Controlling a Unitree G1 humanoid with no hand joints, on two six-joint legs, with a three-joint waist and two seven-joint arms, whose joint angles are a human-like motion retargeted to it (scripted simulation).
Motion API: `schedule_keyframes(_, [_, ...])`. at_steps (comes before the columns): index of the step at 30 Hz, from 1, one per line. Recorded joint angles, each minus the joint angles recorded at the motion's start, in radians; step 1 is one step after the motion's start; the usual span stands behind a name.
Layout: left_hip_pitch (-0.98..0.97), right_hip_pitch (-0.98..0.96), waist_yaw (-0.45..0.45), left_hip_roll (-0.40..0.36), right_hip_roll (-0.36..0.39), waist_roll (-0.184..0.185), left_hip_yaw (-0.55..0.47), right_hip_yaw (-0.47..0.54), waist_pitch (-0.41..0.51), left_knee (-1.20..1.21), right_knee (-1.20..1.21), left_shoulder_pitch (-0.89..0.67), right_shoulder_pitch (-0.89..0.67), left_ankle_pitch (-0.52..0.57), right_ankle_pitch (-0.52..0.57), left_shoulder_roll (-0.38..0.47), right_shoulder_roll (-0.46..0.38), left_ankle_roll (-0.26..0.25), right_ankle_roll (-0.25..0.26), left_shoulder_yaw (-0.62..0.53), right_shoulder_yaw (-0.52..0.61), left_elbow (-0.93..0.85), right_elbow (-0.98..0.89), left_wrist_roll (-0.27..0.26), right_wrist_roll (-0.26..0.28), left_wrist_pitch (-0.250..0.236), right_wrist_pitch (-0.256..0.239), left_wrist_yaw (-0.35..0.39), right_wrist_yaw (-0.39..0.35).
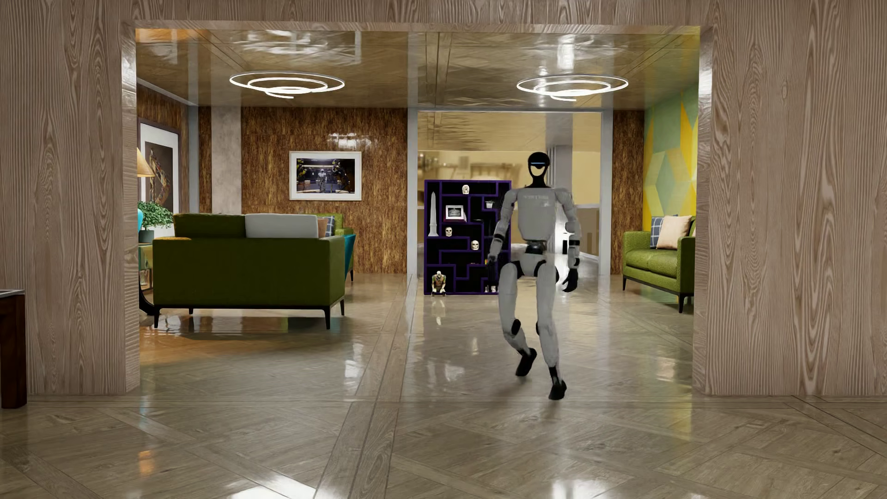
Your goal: Walk towards the dark purple shelves
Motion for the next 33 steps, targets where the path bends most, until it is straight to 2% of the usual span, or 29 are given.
schedule_keyframes(2, [0.025,-0.056,-0.013,-0.022,-0.027,-0.002,0.0,0.0,0.023,0.066,0.106,-0.07,-0.026,-0.089,0.173,0.008,0.017,0.0,0.0,0.018,0.093,0.012,0.193,0.0,0.0,0.0,0.0,0.0,0.0])
schedule_keyframes(4, [0.103,-0.137,-0.036,-0.021,-0.044,-0.005,0.0,0.0,0.047,0.053,0.115,-0.122,-0.031,-0.162,0.363,0.032,0.008,0.0,0.0,0.046,0.191,-0.068,0.312,0.0,0.0,0.0,0.0,0.0,0.0])
schedule_keyframes(6, [0.157,-0.197,-0.09,-0.019,-0.037,0.0,0.0,0.0,0.058,0.023,0.066,-0.154,0.01,-0.201,0.526,0.07,-0.008,0.0,0.0,0.106,0.2,-0.169,0.354,0.0,0.0,0.0,0.0,0.0,0.0])
schedule_keyframes(7, [0.181,-0.231,-0.1,-0.024,-0.042,-0.005,0.0,0.0,0.057,0.011,0.062,-0.165,0.038,-0.22,0.644,0.088,-0.021,0.0,0.0,0.156,0.185,-0.21,0.35,0.0,0.0,0.0,0.0,0.0,0.0])
schedule_keyframes(8, [0.208,-0.255,-0.102,-0.031,-0.052,-0.013,0.0,0.0,0.053,0.001,0.052,-0.17,0.058,-0.239,0.704,0.102,-0.035,0.0,0.0,0.216,0.174,-0.234,0.343,0.0,0.0,0.0,0.0,0.0,0.0])
schedule_keyframes(11, [0.265,-0.251,-0.131,-0.038,-0.071,-0.034,0.0,0.0,0.047,-0.004,-0.027,-0.175,0.088,-0.278,0.71,0.121,-0.072,0.0,0.0,0.424,0.159,-0.239,0.308,0.0,0.0,0.0,0.0,0.0,0.0])
schedule_keyframes(13, [0.286,-0.27,-0.137,-0.036,-0.084,-0.046,0.0,0.0,0.043,0.002,-0.066,-0.19,0.083,-0.305,0.706,0.136,-0.081,0.0,0.0,0.494,0.137,-0.209,0.311,0.0,0.0,0.0,0.0,0.0,0.0])
schedule_keyframes(18, [0.306,-0.317,-0.197,-0.013,-0.073,-0.039,0.0,0.0,0.055,0.018,-0.128,-0.206,0.047,-0.359,0.556,0.173,-0.092,0.0,0.0,0.444,0.082,-0.168,0.271,0.0,0.0,0.0,0.0,0.0,0.0])
schedule_keyframes(22, [0.315,-0.382,-0.223,0.007,-0.063,-0.04,0.0,0.0,0.066,0.007,-0.163,-0.199,0.041,-0.337,0.442,0.161,-0.084,0.0,0.0,0.414,0.069,-0.215,0.234,0.0,0.0,0.0,0.0,0.0,0.0])
schedule_keyframes(28, [0.33,-0.506,-0.29,0.014,-0.028,-0.039,0.0,0.0,0.107,-0.05,-0.17,-0.268,0.053,-0.351,0.399,0.15,-0.057,0.0,0.0,0.324,0.117,-0.275,0.261,0.0,0.0,0.0,0.0,0.0,0.0])
schedule_keyframes(32, [0.319,-0.551,-0.291,0.046,-0.037,-0.038,0.0,0.0,0.126,-0.014,-0.179,-0.309,0.098,-0.371,0.254,0.164,-0.032,0.0,0.0,0.269,0.197,-0.416,0.286,0.0,0.0,0.0,0.0,0.0,0.0])
schedule_keyframes(33, [0.327,-0.58,-0.294,0.043,-0.052,-0.037,0.0,0.0,0.122,-0.018,-0.16,-0.304,0.102,-0.374,0.246,0.159,-0.025,0.0,0.0,0.268,0.217,-0.448,0.294,0.0,0.0,0.0,0.0,0.0,0.0])
